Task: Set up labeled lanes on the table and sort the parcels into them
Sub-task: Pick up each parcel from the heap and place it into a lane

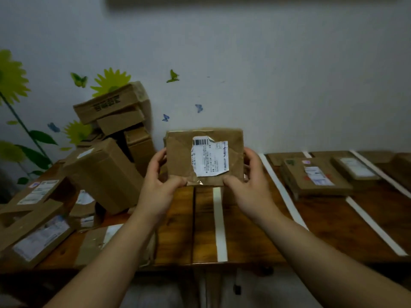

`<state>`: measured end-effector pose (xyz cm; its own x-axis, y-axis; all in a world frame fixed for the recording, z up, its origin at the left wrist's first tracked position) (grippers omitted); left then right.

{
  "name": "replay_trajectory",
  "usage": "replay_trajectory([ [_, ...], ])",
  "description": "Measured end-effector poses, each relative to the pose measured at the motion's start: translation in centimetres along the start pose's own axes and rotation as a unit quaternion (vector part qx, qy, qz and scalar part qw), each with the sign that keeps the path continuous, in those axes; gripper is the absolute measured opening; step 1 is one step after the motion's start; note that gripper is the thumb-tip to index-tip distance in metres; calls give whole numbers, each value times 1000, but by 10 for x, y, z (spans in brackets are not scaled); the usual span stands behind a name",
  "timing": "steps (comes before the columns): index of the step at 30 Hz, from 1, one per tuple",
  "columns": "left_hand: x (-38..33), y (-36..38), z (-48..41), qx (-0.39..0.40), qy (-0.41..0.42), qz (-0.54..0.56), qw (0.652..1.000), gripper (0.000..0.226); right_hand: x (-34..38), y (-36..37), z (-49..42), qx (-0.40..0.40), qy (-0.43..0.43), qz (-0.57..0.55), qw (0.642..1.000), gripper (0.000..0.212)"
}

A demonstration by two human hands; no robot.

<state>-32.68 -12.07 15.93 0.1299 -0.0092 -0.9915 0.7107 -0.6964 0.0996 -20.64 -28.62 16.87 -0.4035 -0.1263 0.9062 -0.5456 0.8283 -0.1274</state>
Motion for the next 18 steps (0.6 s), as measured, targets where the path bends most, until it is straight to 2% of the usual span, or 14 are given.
replay_trajectory([
  [3,7,31,6,19,-58,65,996,51,-9,-37,7,-7,27,13,1000,58],
  [5,13,49,7,34,-79,55,995,42,-25,-53,11,-3,88,-64,994,66],
  [7,28,61,4,32,-100,28,994,35,-42,-60,18,18,151,-127,980,55],
  [9,50,68,2,6,-143,27,989,26,-61,-67,27,9,188,-126,974,37],
  [11,78,84,2,19,-208,18,978,40,-80,-75,33,-47,215,-138,966,29],
  [13,98,115,6,98,-256,-2,962,62,-93,-77,34,-82,224,-154,959,23],
  [14,104,127,4,133,-264,6,955,70,-95,-78,31,-82,220,-141,962,24],
  [16,109,140,-10,159,-266,16,951,69,-94,-84,23,-60,199,-43,977,37],
  [18,109,145,-33,173,-259,1,950,62,-86,-93,11,-18,140,131,981,67],
])
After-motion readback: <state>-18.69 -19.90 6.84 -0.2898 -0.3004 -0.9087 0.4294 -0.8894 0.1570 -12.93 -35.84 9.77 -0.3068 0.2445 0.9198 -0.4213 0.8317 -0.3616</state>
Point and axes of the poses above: each hand's wrist, its own z-axis away from the middle knuckle, its own y-axis out of the palm, x = y × z, the point moved 10 cm from there along -z, towards the middle knuckle, and after that the axes turned 6 degrees about -y, right-handed, at the moved point
